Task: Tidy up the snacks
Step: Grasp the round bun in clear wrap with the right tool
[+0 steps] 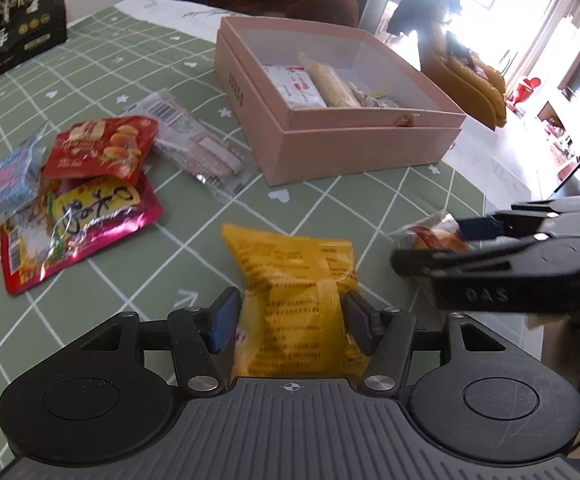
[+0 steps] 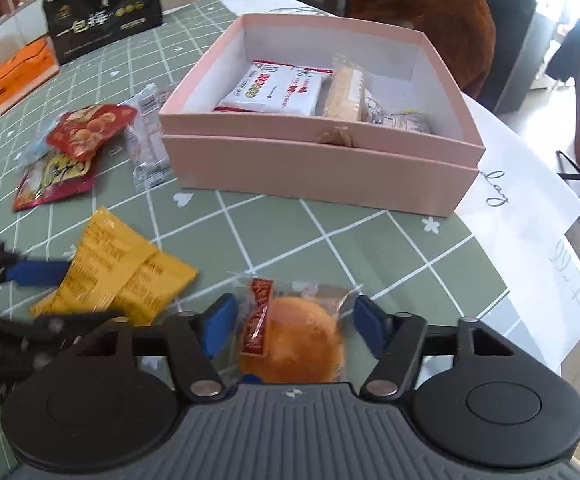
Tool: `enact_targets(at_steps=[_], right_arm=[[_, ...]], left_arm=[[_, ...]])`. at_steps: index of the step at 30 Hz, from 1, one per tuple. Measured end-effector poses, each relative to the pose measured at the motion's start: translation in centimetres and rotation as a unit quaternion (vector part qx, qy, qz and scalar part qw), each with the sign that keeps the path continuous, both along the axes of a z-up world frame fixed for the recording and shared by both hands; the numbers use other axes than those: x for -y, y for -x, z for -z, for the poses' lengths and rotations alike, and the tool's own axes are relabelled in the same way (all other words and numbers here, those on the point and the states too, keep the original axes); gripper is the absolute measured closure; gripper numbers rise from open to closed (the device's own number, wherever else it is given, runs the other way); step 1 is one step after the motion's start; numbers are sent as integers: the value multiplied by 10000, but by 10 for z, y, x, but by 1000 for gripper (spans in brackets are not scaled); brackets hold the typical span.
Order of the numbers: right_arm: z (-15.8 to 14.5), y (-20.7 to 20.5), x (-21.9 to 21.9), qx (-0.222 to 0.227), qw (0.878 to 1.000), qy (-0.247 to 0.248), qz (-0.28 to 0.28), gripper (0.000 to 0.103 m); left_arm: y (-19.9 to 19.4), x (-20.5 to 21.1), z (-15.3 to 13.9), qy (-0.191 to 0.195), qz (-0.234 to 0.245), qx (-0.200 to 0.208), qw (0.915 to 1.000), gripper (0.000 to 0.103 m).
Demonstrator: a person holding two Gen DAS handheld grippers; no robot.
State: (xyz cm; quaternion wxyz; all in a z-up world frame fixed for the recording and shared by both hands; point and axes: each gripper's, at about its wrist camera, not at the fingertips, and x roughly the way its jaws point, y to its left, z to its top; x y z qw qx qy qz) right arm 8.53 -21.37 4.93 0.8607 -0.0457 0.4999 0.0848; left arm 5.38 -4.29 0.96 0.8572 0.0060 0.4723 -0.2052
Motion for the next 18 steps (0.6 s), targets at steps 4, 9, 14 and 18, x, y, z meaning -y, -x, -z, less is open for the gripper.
enact_targets(at_steps=[4,9,14,18], right_arm=[[-1,8,9,21,10000,17,-55,45],[0,15,20,-14,10000,13,-32,34],[0,19,19,73,10000,-1,7,45],[-2,23,16,91,9999,58,-95,49]], left_arm=[[-1,10,0,-200,163,84,9996,40],[3,10,0,-194,170,66,9996,42],[8,8,0,-41,57,23,10000,47],[18,10,-1,12,81,53,10000,49]])
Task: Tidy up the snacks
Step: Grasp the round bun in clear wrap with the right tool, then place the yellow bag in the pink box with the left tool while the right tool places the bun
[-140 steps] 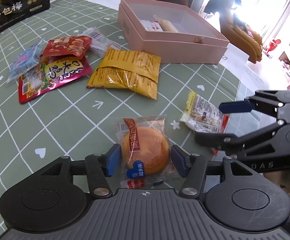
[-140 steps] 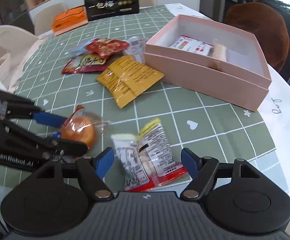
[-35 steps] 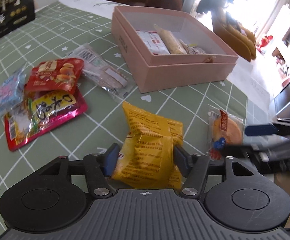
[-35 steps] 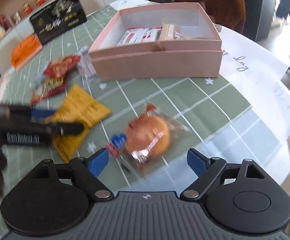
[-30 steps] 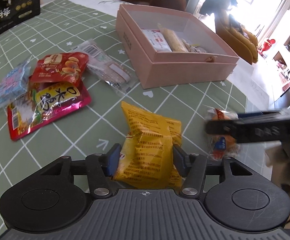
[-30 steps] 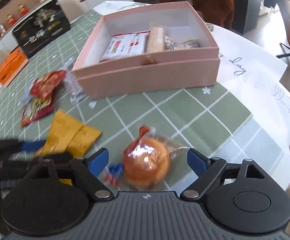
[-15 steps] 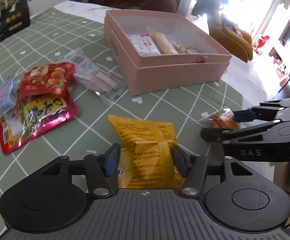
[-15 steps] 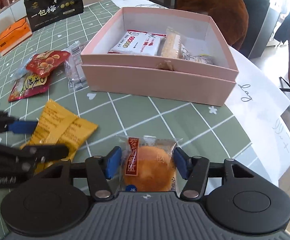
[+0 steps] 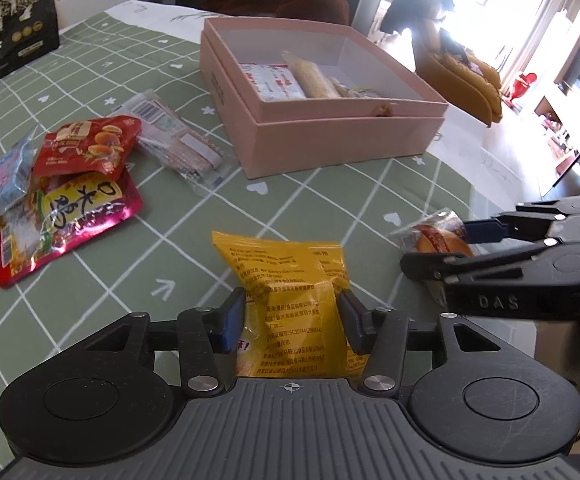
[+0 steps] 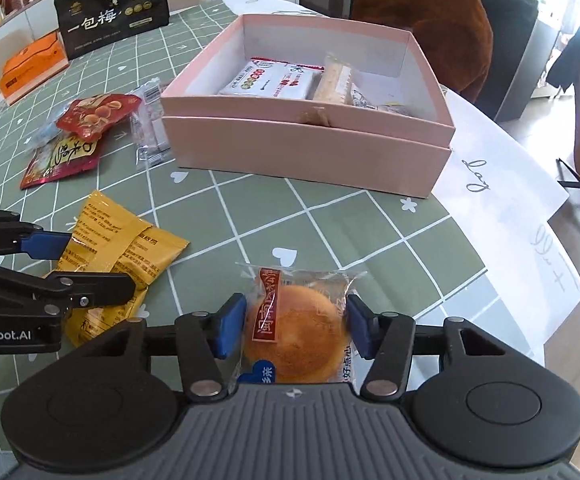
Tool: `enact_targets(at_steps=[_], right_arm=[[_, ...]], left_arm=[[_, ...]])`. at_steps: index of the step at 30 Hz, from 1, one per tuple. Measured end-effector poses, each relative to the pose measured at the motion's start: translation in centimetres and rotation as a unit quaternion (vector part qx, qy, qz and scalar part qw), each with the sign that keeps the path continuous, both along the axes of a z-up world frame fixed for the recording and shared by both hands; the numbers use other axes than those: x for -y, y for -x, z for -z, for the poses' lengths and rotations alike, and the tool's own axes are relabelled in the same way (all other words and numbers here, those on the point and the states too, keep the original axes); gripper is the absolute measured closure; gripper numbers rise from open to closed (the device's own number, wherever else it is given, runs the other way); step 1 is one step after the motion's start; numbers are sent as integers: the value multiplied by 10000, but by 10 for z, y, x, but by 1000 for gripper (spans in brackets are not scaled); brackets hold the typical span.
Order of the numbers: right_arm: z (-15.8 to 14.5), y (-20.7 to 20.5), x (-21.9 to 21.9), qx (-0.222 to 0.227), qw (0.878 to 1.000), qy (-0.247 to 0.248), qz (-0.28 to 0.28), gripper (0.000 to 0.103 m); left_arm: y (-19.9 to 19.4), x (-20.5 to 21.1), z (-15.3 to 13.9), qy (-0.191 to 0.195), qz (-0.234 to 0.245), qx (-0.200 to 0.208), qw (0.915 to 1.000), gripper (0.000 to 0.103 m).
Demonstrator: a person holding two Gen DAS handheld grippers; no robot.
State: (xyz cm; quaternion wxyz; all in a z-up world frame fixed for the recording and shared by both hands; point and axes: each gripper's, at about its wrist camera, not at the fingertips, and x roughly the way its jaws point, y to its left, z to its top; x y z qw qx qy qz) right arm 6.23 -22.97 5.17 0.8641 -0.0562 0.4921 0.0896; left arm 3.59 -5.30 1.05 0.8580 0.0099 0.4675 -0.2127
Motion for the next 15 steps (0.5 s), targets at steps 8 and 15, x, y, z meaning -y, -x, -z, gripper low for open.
enact_targets(at_steps=[8,15], right_arm=[[-7,13,16,144,9992,-221,295,50],[-60,16,35,816,9950,-485,299,50]], left_arm=[[11,-1,-13,426,-35,130,9990,50],[-36,-4,-87,1302,-81,739,9887,50]])
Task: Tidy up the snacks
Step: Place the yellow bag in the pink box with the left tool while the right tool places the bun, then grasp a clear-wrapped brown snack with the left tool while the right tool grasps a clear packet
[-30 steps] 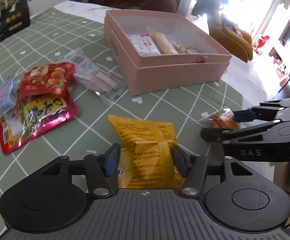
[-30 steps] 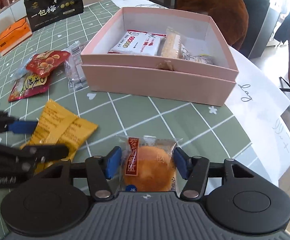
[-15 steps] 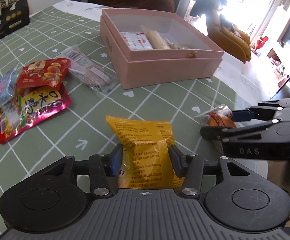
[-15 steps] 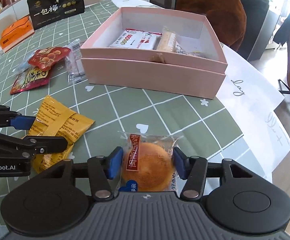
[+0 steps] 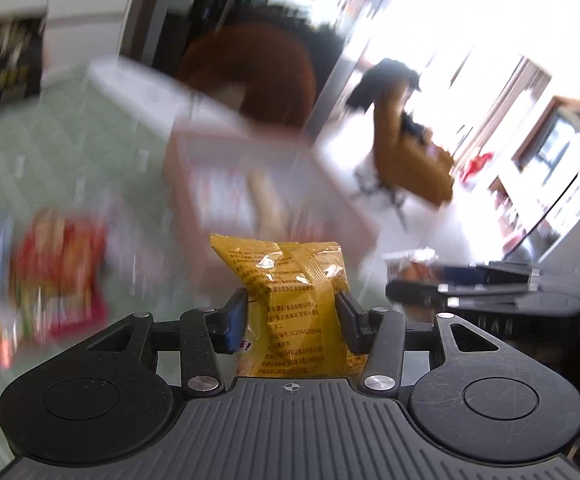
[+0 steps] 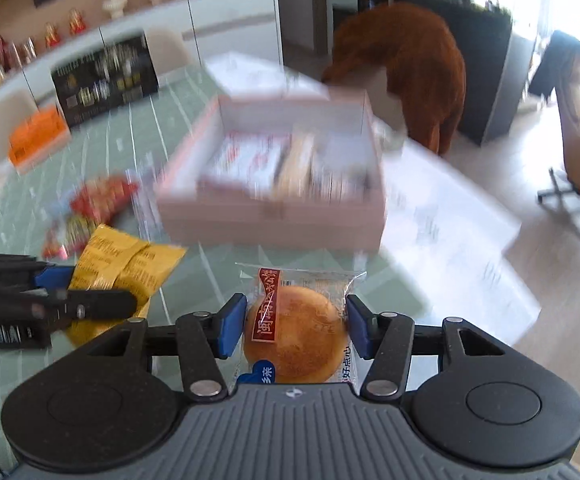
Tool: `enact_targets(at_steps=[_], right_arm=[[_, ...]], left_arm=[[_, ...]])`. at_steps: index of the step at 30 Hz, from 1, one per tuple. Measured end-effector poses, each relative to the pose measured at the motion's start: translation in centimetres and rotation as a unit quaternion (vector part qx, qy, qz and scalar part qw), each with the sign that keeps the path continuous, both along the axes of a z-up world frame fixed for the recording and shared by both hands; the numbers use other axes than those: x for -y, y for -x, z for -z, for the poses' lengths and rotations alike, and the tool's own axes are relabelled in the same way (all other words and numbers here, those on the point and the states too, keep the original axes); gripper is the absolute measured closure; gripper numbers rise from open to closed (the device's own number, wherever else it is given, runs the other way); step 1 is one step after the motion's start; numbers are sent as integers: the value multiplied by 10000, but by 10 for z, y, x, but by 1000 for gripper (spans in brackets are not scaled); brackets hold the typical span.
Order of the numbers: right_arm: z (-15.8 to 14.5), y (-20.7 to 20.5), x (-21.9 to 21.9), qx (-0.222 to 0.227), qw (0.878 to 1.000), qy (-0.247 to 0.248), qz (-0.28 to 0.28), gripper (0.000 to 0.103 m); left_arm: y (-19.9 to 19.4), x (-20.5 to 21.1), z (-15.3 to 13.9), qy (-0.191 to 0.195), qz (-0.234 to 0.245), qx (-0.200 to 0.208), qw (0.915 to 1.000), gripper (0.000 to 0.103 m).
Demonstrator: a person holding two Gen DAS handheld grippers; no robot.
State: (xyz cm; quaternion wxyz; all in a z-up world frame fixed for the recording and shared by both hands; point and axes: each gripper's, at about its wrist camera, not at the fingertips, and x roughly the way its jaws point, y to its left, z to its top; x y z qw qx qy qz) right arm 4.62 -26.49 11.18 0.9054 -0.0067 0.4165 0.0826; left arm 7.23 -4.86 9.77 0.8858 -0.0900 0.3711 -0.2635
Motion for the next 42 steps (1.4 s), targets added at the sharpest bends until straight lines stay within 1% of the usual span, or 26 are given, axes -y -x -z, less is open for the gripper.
enact_targets(at_steps=[2,3,5,6,8,10,11,12,14,15,16,18,21,22,24,25,26,28,29,32,35,36,37,40,42], right_arm=[[-28,-14,2,354,9994,37,-15,50],[-41,-25,3,483,9988,57,6,50],[-60,-50,4,621,9981,12,51,50],[-63,-61,4,655,9978,-13,53,50],[-64,-88,1,740,9971,30,150,50],[-58,-113,-6,758,9971,9,29,45],[-52,-127,-11,616,9980,97,-44,45],[-46,-137,-16,462,9987,228,-3,45],[-38,-142,-20,333,9987,367,115,45],[-35,-137,-19,343,9988,327,104,43],[-32,-130,-16,348,9991,241,84,37],[-21,-118,-11,257,9996,119,96,33],[5,-99,-13,-52,9999,80,65,33],[13,-94,-17,-149,9999,75,36,30],[22,-77,-27,43,9995,324,-6,30],[24,-73,-35,-34,9992,382,-144,30],[27,-70,-41,-141,9990,316,-267,30],[27,-62,-50,-164,9992,116,-352,30],[28,-56,-55,-189,9988,68,-442,30],[34,-45,-70,-260,9974,133,-659,30],[38,-36,-81,-342,9958,247,-814,30],[39,-33,-83,-359,9955,253,-845,30],[39,-32,-83,-379,9953,232,-856,30],[41,-33,-84,-459,9952,66,-862,30],[43,-34,-89,-550,9945,-110,-887,30]], left_arm=[[-25,7,-28,-130,-35,425,9990,50],[-38,10,-37,-121,-37,563,9983,50],[-69,16,-45,82,6,649,9979,50],[-88,19,-44,237,48,598,9979,49],[-123,25,-37,424,88,316,9986,47],[-150,24,-26,369,-151,16,9992,52],[-155,18,-23,343,-284,-33,9990,52],[-158,8,-21,352,-367,-43,9987,52],[-159,-18,-16,381,-483,-104,9981,52],[-159,-31,-11,346,-594,-167,9975,52],[-160,-45,-3,254,-742,-238,9966,52],[-163,-68,18,-55,-1033,-416,9938,52],[-164,-86,49,-353,-1289,-657,9888,52],[-162,-87,58,-455,-1330,-686,9877,52],[-159,-85,72,-689,-1348,-683,9861,52],[-158,-82,78,-812,-1332,-702,9853,52],[-156,-79,82,-904,-1319,-710,9846,52],[-153,-74,88,-1036,-1250,-642,9846,51],[-152,-70,89,-1084,-1200,-546,9853,51],[-147,-58,87,-1207,-816,-448,9883,51],[-130,-52,86,-1343,-437,-364,9893,53],[-123,-52,87,-1327,-343,-418,9897,53],[-115,-53,86,-1278,-295,-438,9904,57],[-91,-55,87,-1221,-205,-515,9910,63],[-81,-57,87,-1006,-92,-689,9925,64]])
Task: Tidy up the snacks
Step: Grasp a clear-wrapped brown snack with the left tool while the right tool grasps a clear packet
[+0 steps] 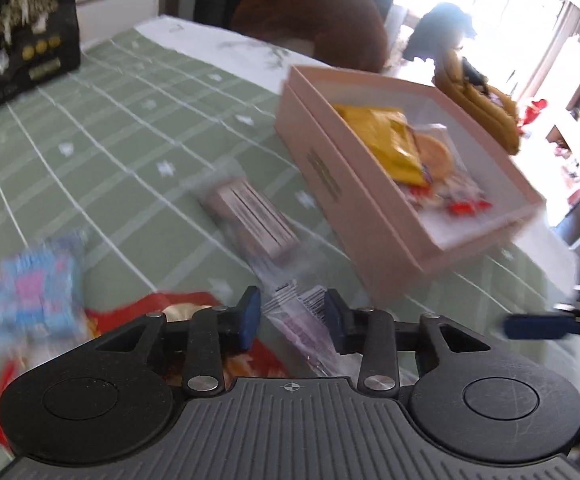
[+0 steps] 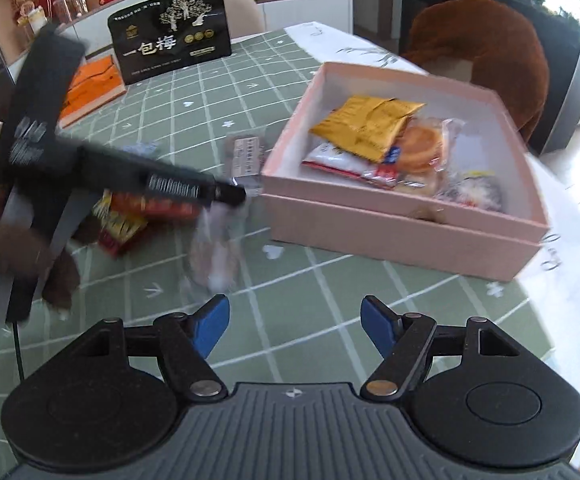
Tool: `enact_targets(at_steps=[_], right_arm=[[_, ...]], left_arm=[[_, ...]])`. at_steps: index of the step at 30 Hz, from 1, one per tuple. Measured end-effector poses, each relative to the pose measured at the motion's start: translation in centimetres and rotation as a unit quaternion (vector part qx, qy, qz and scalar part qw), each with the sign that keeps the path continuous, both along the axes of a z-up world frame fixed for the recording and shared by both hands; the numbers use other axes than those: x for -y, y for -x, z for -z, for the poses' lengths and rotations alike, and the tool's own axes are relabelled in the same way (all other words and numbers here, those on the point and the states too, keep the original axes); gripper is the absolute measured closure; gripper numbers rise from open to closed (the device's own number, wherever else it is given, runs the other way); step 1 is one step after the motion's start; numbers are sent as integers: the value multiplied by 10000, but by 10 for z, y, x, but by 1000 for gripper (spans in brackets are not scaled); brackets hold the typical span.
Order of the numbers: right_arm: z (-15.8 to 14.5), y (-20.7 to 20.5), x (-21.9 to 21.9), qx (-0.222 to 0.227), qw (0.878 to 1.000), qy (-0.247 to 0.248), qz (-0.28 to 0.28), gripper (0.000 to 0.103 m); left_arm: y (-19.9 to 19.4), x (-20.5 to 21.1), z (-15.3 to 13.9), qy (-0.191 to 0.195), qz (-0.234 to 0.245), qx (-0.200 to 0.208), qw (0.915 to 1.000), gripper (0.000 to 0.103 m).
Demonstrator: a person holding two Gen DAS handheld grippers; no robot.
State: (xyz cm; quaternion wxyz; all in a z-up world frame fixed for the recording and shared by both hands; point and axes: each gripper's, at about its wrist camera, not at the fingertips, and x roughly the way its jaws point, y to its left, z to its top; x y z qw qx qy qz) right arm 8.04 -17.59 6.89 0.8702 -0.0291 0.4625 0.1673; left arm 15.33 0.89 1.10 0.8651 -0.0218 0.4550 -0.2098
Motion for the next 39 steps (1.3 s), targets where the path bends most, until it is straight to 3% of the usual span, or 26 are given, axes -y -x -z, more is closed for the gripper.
enact_targets(at_steps=[3,6,10,11,13,16,22,29,34,39], right_arm=[[5,-7,-13,-113,9997,-226,-62,30],[13,-16,-33,-60,9995,-286,-92,33],[23,-17,-51,-139,9997,-54,-177,65],[22,-12,-52,-67,9997,62,-224,65],[21,-3,-45,-51,9997,107,-208,65],[21,8,-27,-96,9999,116,-75,65],[20,21,12,-107,9988,259,396,63],[21,25,24,-51,9981,233,564,56],[23,28,14,123,9974,565,421,55],[25,32,20,161,9975,460,511,51]], left_arm=[[0,-10,-4,519,-143,-280,9982,66],[-10,-25,-16,606,-893,93,9941,65],[-42,-38,-16,825,-1751,-98,9810,66],[-50,-34,-13,781,-1787,-157,9807,66],[-66,-20,-9,551,-1651,-187,9846,66],[-82,9,-2,-114,-1481,-172,9888,63],[-75,28,3,-638,-1096,240,9916,58],[-54,19,-1,-572,-821,170,9948,61],[-36,5,-3,-489,-748,24,9960,64],[-18,-13,-5,205,-760,12,9969,66]])
